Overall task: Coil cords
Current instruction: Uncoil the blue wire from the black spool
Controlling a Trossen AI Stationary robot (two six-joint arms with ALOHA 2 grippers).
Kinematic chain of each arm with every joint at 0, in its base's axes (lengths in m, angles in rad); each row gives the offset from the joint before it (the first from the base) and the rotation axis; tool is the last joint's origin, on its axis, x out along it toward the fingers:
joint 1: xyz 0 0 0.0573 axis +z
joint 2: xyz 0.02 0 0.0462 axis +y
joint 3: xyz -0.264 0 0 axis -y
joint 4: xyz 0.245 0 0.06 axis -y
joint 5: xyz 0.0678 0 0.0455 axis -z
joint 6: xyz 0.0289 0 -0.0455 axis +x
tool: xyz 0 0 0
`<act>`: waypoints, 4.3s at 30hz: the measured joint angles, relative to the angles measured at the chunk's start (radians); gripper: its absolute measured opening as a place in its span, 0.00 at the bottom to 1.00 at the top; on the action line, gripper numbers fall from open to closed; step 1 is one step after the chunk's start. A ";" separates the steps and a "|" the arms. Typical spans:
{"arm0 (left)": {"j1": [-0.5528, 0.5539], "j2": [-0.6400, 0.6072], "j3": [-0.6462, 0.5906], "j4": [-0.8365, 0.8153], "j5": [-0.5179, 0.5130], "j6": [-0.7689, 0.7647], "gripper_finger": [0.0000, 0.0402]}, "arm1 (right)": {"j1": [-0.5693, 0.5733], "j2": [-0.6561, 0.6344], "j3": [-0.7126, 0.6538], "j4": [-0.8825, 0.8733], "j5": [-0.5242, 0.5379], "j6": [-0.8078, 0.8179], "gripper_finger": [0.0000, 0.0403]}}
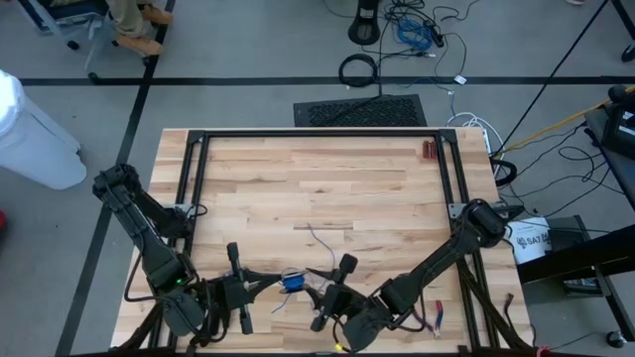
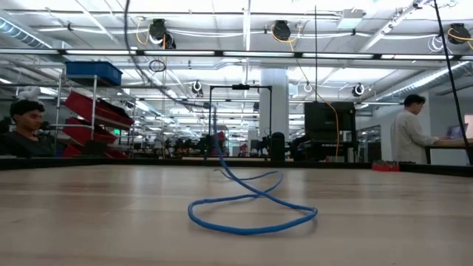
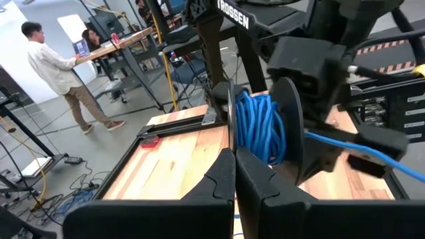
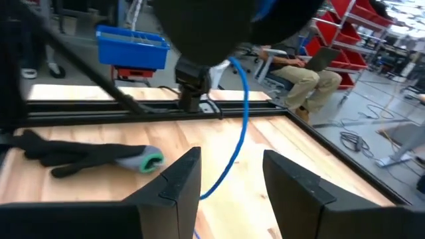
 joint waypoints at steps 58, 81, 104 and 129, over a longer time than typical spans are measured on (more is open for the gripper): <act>0.002 0.000 0.000 -0.061 -0.055 -0.027 0.00 | 0.174 0.013 0.000 0.699 0.081 -0.659 0.00; 0.001 0.000 0.000 -0.060 -0.055 -0.025 0.00 | 0.273 -0.051 0.000 0.698 0.418 -0.920 0.00; -0.138 -0.002 0.095 0.045 0.252 0.113 0.00 | 0.299 -0.080 0.000 0.731 0.419 -0.941 0.00; -0.179 -0.002 0.095 0.111 -0.247 0.246 0.00 | 0.168 -0.080 0.000 -0.397 0.178 0.137 0.04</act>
